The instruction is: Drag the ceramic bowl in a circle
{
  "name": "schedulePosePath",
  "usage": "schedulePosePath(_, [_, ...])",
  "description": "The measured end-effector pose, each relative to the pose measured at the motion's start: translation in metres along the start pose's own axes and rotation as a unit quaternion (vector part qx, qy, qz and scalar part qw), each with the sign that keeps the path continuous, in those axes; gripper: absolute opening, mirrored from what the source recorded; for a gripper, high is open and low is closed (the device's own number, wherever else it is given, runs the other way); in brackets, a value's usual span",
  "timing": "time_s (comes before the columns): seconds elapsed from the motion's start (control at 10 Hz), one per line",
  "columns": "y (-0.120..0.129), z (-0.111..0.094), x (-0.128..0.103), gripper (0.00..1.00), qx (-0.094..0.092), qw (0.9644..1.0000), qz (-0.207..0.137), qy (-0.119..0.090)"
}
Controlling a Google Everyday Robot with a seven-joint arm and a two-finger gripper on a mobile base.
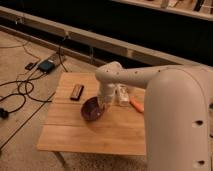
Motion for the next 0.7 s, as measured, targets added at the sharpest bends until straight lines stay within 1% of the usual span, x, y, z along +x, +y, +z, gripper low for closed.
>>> schedulePosePath(0.1, [0.012,0.001,0.004,0.0,0.0,0.9999,-0.017,0.004])
schedulePosePath(0.2, [0.028,0.004,0.015,0.0,0.003,0.9989,-0.045,0.011])
schedulePosePath(0.3, [0.032,0.008,0.022,0.0,0.009,0.998,-0.06,0.017])
schedulePosePath(0.4, [0.037,0.015,0.038,0.0,0.028,0.995,-0.092,0.03])
schedulePosePath(0.5, [0.037,0.02,0.05,0.0,0.04,0.9922,-0.111,0.039])
schedulePosePath(0.6, [0.037,0.025,0.063,0.0,0.054,0.9884,-0.133,0.05])
schedulePosePath(0.7, [0.035,0.028,0.074,0.0,0.063,0.9855,-0.146,0.058])
